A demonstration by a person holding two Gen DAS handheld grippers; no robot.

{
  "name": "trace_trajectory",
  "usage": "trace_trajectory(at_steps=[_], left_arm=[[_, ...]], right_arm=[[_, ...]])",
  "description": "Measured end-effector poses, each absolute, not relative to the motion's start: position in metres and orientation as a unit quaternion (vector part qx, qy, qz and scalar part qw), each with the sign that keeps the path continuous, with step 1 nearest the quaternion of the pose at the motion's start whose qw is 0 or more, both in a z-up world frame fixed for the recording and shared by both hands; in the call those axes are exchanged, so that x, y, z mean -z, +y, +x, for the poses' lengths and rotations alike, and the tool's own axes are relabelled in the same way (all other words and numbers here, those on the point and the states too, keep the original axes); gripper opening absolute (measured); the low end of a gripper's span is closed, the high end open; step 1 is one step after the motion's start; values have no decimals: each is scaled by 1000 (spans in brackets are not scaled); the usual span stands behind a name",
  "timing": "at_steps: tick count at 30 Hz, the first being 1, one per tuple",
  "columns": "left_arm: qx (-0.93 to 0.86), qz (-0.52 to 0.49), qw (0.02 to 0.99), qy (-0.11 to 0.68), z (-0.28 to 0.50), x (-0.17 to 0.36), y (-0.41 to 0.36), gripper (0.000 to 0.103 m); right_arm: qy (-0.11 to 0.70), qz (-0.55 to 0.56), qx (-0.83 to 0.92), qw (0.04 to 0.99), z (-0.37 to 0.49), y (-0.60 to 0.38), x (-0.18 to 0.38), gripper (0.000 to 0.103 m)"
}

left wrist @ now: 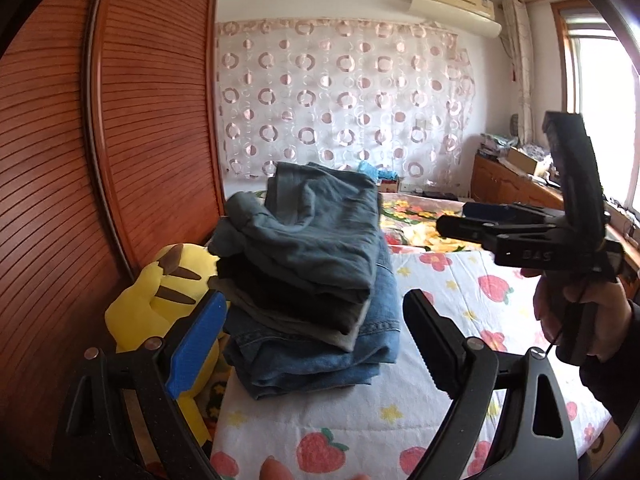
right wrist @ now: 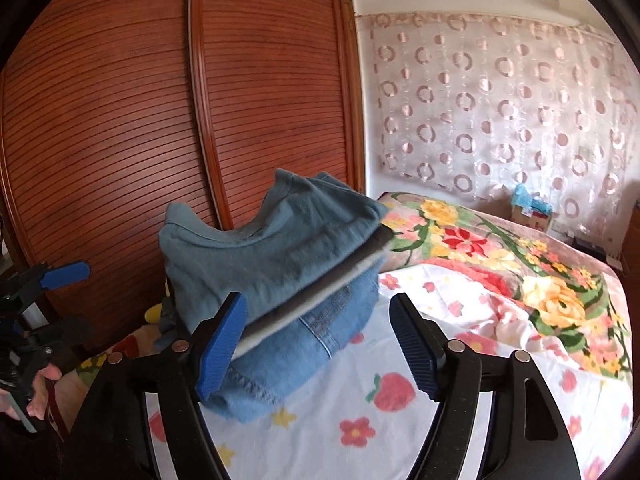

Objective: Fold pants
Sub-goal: 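Pull both tools back from the clothes stack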

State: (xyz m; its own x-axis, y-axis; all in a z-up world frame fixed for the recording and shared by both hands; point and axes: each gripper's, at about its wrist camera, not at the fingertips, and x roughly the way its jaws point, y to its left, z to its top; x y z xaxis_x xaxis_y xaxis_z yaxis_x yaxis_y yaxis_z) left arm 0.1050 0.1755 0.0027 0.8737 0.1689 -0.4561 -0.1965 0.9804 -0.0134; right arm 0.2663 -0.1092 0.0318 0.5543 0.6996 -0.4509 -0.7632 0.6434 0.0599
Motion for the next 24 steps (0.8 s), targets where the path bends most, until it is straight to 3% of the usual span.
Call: trace_trajectory(at_steps=[4, 24], left_arm=[[-68, -37, 969, 236, 107, -2, 161, 90], [-20, -35, 973, 227, 102, -9, 87, 90]], right_arm=[[215, -63, -405, 886, 246, -128, -33, 83], [209, -27, -299, 931, 140, -201, -28, 86]])
